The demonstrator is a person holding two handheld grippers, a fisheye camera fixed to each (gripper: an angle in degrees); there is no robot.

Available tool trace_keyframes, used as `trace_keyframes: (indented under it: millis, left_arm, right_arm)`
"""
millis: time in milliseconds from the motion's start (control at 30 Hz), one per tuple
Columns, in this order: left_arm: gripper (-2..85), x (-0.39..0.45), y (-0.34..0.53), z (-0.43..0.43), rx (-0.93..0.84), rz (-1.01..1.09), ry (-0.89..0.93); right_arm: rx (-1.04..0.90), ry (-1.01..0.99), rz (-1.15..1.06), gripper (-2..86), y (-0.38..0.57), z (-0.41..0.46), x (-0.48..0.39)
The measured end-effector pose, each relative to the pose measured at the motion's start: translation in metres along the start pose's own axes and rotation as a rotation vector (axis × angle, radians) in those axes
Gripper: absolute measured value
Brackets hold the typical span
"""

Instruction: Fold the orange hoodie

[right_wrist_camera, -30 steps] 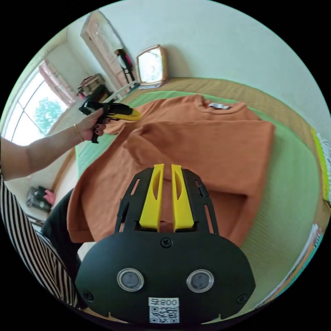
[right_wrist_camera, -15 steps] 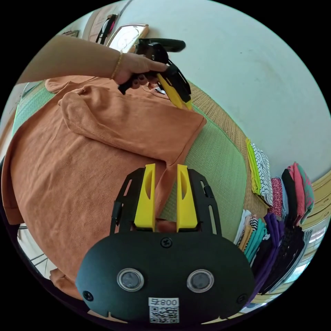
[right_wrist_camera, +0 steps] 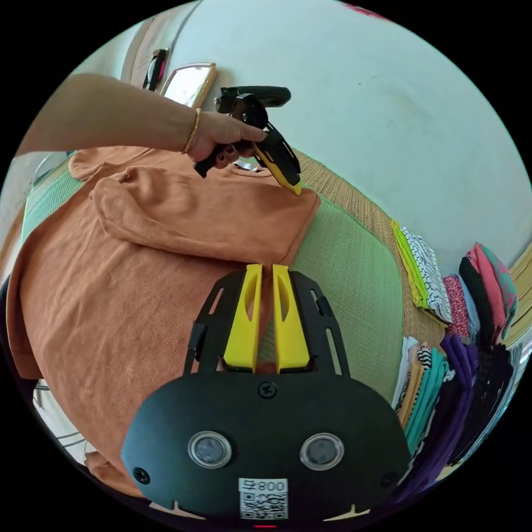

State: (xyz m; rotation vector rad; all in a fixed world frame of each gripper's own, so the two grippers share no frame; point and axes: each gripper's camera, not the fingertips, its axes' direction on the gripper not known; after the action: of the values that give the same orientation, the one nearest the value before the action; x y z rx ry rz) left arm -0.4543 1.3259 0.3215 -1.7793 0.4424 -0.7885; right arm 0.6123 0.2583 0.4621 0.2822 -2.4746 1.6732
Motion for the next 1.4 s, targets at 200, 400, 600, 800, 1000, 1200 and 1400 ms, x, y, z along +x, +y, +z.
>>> trace_keyframes:
  millis: [200,400,600,800,1000,1200,1400]
  left_arm:
    - [2.0,0.011,-0.022,0.023,0.036,0.051,0.051]
    - [2.0,0.012,-0.050,0.072,-0.014,0.069,-0.002]
    - [2.5,-0.005,-0.055,0.112,-0.041,0.032,-0.049]
    - [2.2,0.001,-0.043,0.097,0.100,0.055,-0.115]
    - [0.8,0.018,-0.034,0.124,0.061,0.136,-0.112]
    - [0.2,0.004,-0.036,0.174,-0.033,0.115,-0.173]
    - [0.1,0.014,-0.031,0.173,0.030,0.132,-0.175]
  right_arm:
    - [0.045,-0.032,0.122,3.0,0.034,-0.007,0.039]
    - [0.058,-0.166,0.282,2.6,0.074,0.002,0.091]
    - [-0.020,-0.211,0.293,2.5,0.090,0.023,0.112]
    - [-0.038,-0.287,0.327,2.0,0.109,0.032,0.140]
    - [-0.048,-0.426,0.361,0.5,0.126,0.038,0.175]
    - [0.074,-0.477,0.357,0.1,0.126,0.031,0.182]
    - [-0.077,-0.188,0.252,0.1,0.108,0.056,0.147]
